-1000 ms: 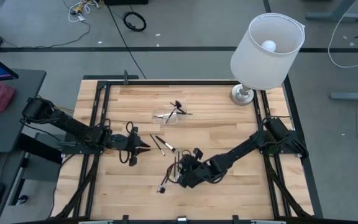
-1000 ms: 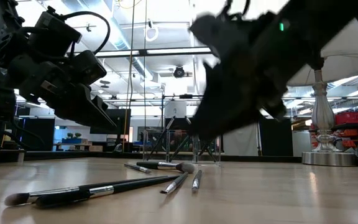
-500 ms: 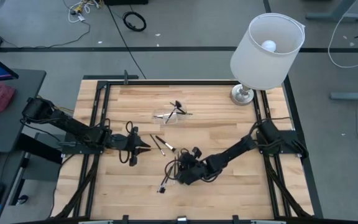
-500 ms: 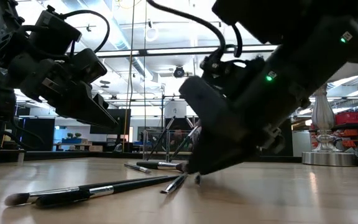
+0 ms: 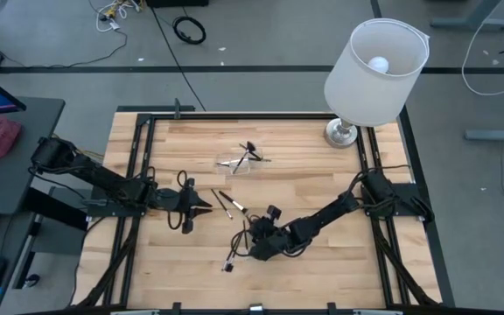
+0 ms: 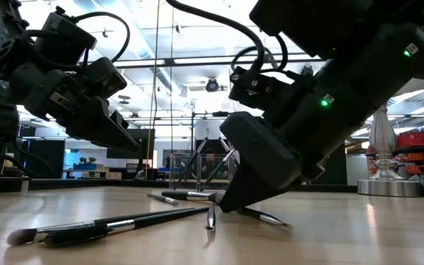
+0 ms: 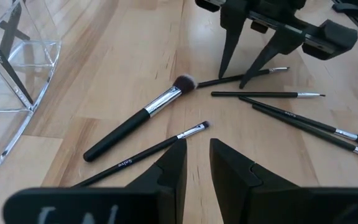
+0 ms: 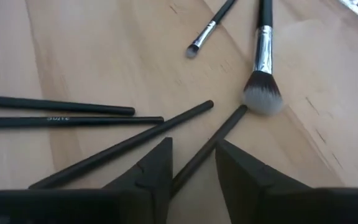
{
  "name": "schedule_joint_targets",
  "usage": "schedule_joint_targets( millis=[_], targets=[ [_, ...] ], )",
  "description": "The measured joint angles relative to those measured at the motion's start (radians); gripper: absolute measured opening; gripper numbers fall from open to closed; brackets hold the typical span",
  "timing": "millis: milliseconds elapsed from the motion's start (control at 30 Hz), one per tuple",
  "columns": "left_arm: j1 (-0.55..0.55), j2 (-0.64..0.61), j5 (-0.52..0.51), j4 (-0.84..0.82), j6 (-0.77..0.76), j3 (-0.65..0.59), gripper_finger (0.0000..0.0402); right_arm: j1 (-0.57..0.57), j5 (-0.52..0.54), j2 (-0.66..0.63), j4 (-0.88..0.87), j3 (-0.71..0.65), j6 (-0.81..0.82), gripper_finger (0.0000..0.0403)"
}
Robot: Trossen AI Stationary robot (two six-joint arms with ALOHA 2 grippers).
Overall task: Put items in baskets/containers
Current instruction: Put the black eyeshadow brush into the transparent organizer
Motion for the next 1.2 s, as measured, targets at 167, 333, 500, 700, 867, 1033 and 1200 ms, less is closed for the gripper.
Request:
schedule_joint_targets(
  millis=[167,333,500,700,867,1033,1200],
  targets=[
    [0.0,0.0,0.0,0.0,0.0,0.0,0.0072,-0.033,-0.088,-0.003,-0.014,0.0,-0.062,0.0103],
    [0.0,0.0,0.004,0.0,0.0,0.0,0.0071,-0.062,-0.141,-0.014,-0.04,0.0,-0.137,0.01],
    [0.0,0.0,0.004,0.0,0.0,0.0,0.0071,-0.081,-0.14,-0.067,-0.098,-0.007,-0.206,0.0115],
    [0.0,0.0,0.004,-0.001,0.0,0.0,0.0071,-0.046,-0.134,-0.2,-0.27,-0.007,-0.098,0.0127],
    [0.0,0.0,0.004,-0.005,0.0,0.0,0.0071,0.038,-0.113,-0.296,-0.424,-0.007,-0.037,0.0128],
    [0.0,0.0,0.004,-0.005,0.0,0.0,0.0071,0.131,0.064,-0.365,-0.546,-0.007,-0.107,0.0128],
    [0.0,0.0,0.003,0.003,0.0,0.0,0.0071,0.18,0.249,-0.452,-0.603,-0.006,-0.273,0.0128]
  ],
)
